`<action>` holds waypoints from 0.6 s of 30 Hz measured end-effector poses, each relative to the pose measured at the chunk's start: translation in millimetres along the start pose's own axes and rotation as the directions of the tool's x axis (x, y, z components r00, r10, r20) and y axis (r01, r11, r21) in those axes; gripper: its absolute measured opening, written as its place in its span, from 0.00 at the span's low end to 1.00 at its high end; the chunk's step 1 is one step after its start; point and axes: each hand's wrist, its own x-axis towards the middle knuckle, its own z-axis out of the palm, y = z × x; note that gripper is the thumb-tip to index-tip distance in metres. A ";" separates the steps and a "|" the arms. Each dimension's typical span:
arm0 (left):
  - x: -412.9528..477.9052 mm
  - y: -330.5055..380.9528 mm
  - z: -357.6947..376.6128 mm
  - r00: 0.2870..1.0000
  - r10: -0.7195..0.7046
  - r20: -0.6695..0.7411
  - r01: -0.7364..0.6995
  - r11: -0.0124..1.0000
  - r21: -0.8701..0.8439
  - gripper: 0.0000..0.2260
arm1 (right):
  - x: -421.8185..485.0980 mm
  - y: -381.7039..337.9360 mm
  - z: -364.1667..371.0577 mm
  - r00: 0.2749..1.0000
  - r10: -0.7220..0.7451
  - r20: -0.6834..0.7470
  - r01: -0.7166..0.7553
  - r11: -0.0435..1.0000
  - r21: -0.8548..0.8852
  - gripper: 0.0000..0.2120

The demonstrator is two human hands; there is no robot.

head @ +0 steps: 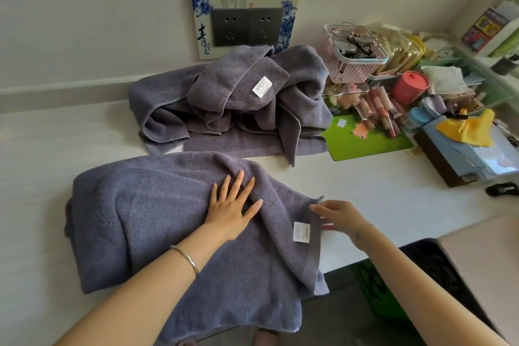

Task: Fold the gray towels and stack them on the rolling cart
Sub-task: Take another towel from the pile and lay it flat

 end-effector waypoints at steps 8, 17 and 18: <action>22.6 59.5 2.0 0.994 0.107 -0.035 -0.105 0.992 0.068 0.47 | 26.6 8.4 -77.7 0.857 -0.057 -0.511 0.109 0.992 0.071 0.05; 94.0 137.3 16.1 0.997 0.070 -0.034 -0.068 0.996 0.066 0.30 | 111.7 -56.5 -181.3 0.715 -0.270 -0.645 0.215 0.963 -0.164 0.13; 102.1 139.6 20.6 0.997 0.053 -0.048 -0.049 0.996 0.075 0.31 | 121.5 -49.9 -184.1 0.755 -0.250 -0.607 0.176 0.968 -0.179 0.16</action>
